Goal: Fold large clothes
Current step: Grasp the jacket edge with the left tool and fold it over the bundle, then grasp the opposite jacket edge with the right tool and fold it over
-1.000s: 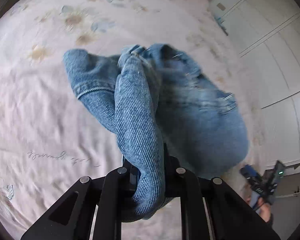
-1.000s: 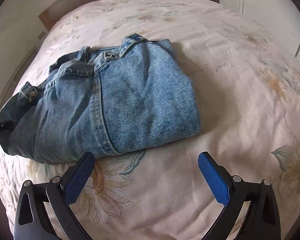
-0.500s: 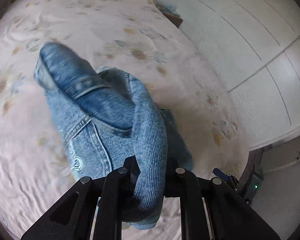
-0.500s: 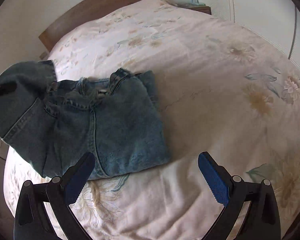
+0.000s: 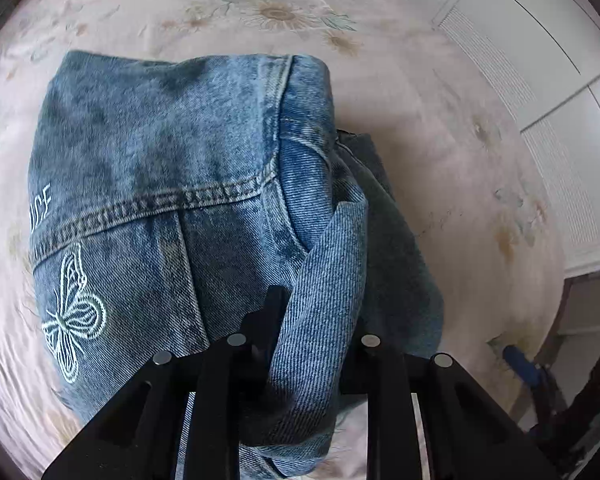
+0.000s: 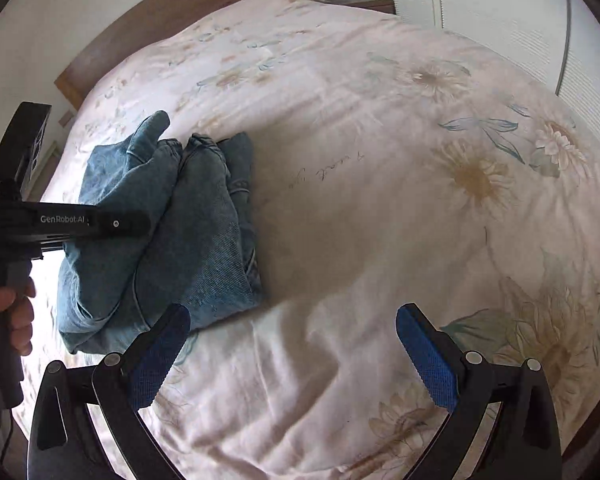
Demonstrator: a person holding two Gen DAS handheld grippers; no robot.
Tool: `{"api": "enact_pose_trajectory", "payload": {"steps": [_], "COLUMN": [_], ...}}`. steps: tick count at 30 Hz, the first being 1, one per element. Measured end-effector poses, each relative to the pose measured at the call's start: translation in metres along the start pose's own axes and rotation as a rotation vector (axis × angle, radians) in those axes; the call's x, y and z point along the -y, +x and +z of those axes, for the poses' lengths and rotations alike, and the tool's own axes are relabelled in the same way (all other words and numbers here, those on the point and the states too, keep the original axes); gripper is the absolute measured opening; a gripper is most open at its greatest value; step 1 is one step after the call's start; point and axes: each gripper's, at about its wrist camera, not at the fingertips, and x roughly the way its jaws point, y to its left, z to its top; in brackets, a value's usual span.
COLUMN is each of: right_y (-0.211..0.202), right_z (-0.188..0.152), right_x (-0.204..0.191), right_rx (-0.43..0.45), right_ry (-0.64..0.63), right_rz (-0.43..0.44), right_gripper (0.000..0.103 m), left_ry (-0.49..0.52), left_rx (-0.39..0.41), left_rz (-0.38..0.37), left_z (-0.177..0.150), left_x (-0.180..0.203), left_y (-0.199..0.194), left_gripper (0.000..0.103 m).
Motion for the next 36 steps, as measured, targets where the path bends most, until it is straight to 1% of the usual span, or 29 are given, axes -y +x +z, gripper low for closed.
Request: {"api": "enact_pose_trajectory", "payload": {"steps": [1,2,3,4,6,7,8,9,13,14,17,19,22,24,25,27,28,29,30,32,34,36], "right_y": [0.001,0.000,0.000,-0.001,-0.003,-0.004,-0.006,-0.007,-0.014,-0.016,-0.022,-0.023,-0.017,-0.010,-0.006,0.004,0.011,0.022,0.032,0.057,0.081,0.096], "right_z": [0.000,0.000,-0.001,0.000,0.001,0.002,0.002,0.002,0.007,0.009,0.020,0.034,0.060,0.080,0.091,0.107,0.114,0.119,0.122,0.123,0.117,0.109], "right_x": [0.000,0.000,0.000,-0.001,-0.004,-0.006,-0.009,-0.011,-0.022,-0.026,-0.043,-0.059,-0.081,-0.096,-0.106,-0.125,-0.135,-0.144,-0.150,-0.163,-0.170,-0.170], "right_rx": [-0.004,-0.005,-0.002,0.001,0.005,0.008,0.008,0.009,0.016,0.018,0.026,0.002,-0.043,-0.072,-0.087,-0.116,-0.141,-0.177,-0.213,-0.298,-0.375,-0.422], "right_ry": [-0.001,0.002,0.005,0.006,-0.002,-0.011,-0.018,-0.026,-0.065,-0.078,-0.128,-0.172,-0.201,-0.214,-0.231,-0.268,-0.284,-0.290,-0.289,-0.299,-0.307,-0.321], "right_rz": [-0.001,0.003,0.011,0.018,0.017,0.015,0.014,0.015,0.030,0.036,0.050,0.052,0.046,0.069,0.092,0.107,0.111,0.124,0.137,0.134,0.104,0.061], "right_gripper": [0.103,0.103,0.103,0.103,0.103,0.103,0.103,0.103,0.103,0.103,0.103,0.103,0.102,0.099,0.094,0.073,0.055,0.053,0.053,0.053,0.053,0.053], "left_ry": [-0.006,-0.004,0.004,0.014,0.014,0.008,0.001,-0.008,-0.045,-0.059,-0.099,-0.113,-0.119,-0.123,-0.130,-0.143,-0.150,-0.157,-0.158,-0.155,-0.154,-0.148], "left_rx": [-0.006,-0.002,0.012,0.031,0.069,0.085,0.103,0.120,0.164,0.179,0.215,0.211,0.183,0.202,0.216,0.231,0.234,0.236,0.239,0.248,0.260,0.266], "left_rz": [0.000,0.000,-0.004,-0.012,-0.040,-0.055,-0.071,-0.078,-0.077,-0.072,-0.032,0.005,0.072,0.099,0.116,0.110,0.100,0.091,0.082,0.067,0.049,0.035], "left_z": [0.002,0.004,0.006,0.006,0.003,0.003,0.001,0.000,0.004,0.002,-0.007,-0.015,-0.033,-0.055,-0.063,-0.077,-0.083,-0.089,-0.095,-0.102,-0.107,-0.111], "left_x": [0.000,0.001,0.002,0.004,0.000,-0.002,-0.008,-0.013,-0.040,-0.046,-0.068,-0.089,-0.112,-0.124,-0.129,-0.138,-0.141,-0.143,-0.144,-0.145,-0.143,-0.142], "left_y": [-0.003,-0.009,-0.013,-0.020,-0.038,-0.046,-0.055,-0.064,-0.096,-0.104,-0.123,-0.129,-0.125,-0.135,-0.135,-0.134,-0.133,-0.134,-0.135,-0.137,-0.143,-0.148], "left_gripper": [0.023,0.030,0.041,0.047,0.075,0.083,0.093,0.096,0.098,0.100,0.101,0.101,0.101,0.101,0.101,0.101,0.101,0.101,0.101,0.101,0.101,0.101]}}
